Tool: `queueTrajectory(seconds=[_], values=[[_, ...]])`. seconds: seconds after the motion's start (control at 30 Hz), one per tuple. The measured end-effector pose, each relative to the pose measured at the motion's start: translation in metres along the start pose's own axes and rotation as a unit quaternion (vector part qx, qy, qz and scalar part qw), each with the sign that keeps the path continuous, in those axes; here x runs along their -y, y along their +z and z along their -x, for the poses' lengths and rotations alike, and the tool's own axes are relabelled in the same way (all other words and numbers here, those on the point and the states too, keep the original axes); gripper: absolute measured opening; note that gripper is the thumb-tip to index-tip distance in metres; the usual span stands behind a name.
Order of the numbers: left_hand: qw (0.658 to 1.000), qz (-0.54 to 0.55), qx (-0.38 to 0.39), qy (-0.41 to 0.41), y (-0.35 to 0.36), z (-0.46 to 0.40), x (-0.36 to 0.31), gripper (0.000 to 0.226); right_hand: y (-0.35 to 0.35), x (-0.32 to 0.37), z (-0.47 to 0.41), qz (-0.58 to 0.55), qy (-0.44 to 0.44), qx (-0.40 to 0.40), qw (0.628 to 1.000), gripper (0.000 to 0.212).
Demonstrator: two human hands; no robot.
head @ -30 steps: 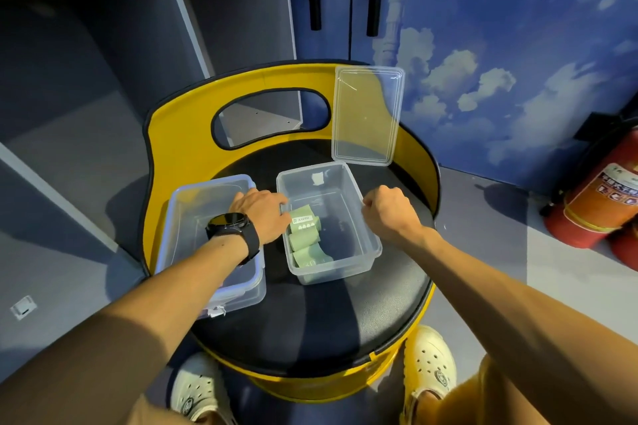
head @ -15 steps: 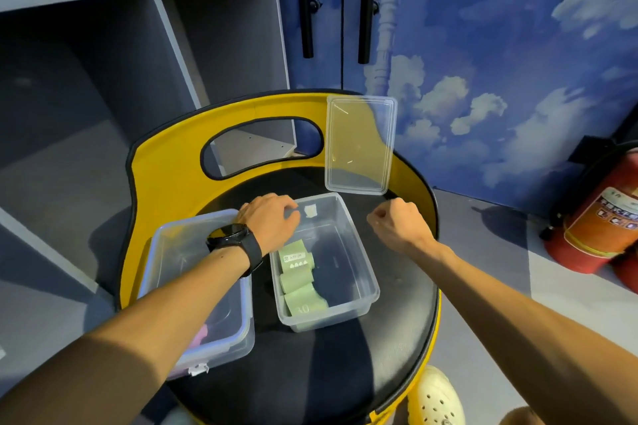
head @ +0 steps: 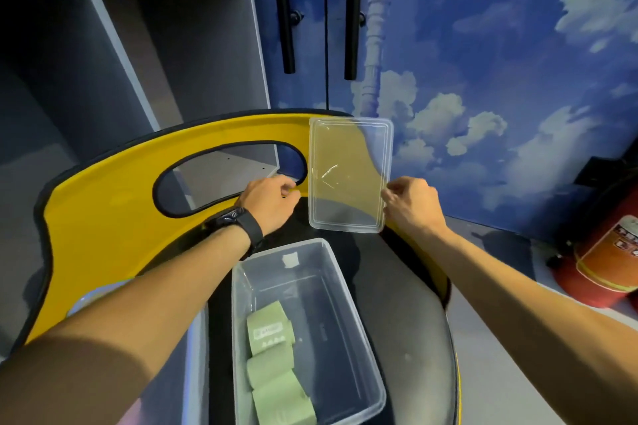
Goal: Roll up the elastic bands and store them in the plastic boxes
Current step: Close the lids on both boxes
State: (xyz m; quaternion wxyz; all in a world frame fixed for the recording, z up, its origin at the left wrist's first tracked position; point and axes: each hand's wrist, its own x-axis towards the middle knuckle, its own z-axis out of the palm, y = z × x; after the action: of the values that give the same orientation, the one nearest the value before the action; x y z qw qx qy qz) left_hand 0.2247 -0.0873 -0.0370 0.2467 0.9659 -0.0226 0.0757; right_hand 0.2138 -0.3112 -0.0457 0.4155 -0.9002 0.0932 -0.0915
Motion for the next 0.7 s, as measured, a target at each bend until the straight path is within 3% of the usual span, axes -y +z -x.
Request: queueTrajectory(seconds=[0.2, 0.3, 0.47, 0.7], values=[[1.000, 0.021, 0.003, -0.004, 0.019, -0.044, -0.002, 0.034, 0.007, 0.000, -0.041, -0.017, -0.003, -0.066, 0.998, 0.020], [0.999, 0.046, 0.002, -0.017, 0.028, -0.061, -0.006, 0.038, 0.012, -0.003, -0.056, -0.020, 0.012, -0.073, 0.997, 0.038], [0.998, 0.061, 0.007, -0.019, 0.044, -0.079, -0.008, 0.030, 0.018, -0.012, -0.068, -0.019, 0.024, -0.074, 0.997, 0.020], [0.997, 0.080, -0.005, -0.016, 0.047, -0.084, -0.008, 0.031, 0.022, -0.015, -0.073, -0.025, 0.015, -0.085, 0.996, 0.019]])
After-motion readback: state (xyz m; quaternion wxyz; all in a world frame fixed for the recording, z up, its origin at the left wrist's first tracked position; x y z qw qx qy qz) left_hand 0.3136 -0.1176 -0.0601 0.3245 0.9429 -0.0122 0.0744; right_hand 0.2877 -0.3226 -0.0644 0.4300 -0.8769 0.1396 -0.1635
